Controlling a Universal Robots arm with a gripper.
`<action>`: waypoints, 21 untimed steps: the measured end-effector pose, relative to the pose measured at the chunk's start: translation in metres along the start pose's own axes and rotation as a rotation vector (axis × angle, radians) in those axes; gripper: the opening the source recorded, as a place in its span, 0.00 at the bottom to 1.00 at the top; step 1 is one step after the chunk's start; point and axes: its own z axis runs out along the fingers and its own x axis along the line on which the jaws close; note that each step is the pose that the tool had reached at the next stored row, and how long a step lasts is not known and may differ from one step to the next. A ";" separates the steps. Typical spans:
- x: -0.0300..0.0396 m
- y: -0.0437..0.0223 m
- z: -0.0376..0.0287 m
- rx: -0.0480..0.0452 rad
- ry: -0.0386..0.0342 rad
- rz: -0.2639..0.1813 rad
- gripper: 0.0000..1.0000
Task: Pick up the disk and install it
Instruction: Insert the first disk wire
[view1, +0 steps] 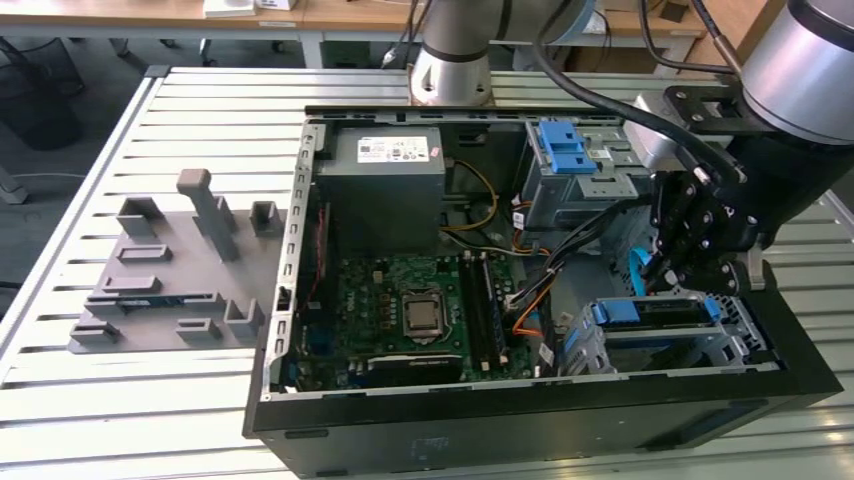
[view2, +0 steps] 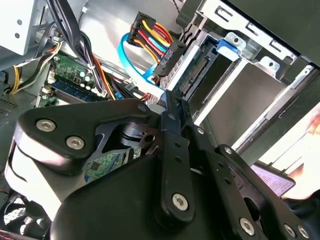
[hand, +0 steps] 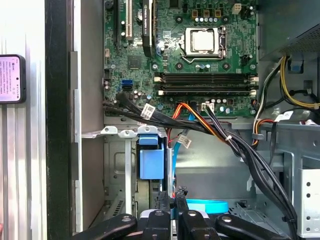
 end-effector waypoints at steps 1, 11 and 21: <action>0.0000 0.0000 0.0000 0.0000 0.0003 0.000 0.16; 0.0001 -0.0026 0.0056 0.0005 0.0274 0.001 0.16; 0.0028 -0.0037 0.0080 0.0004 0.0264 0.001 0.16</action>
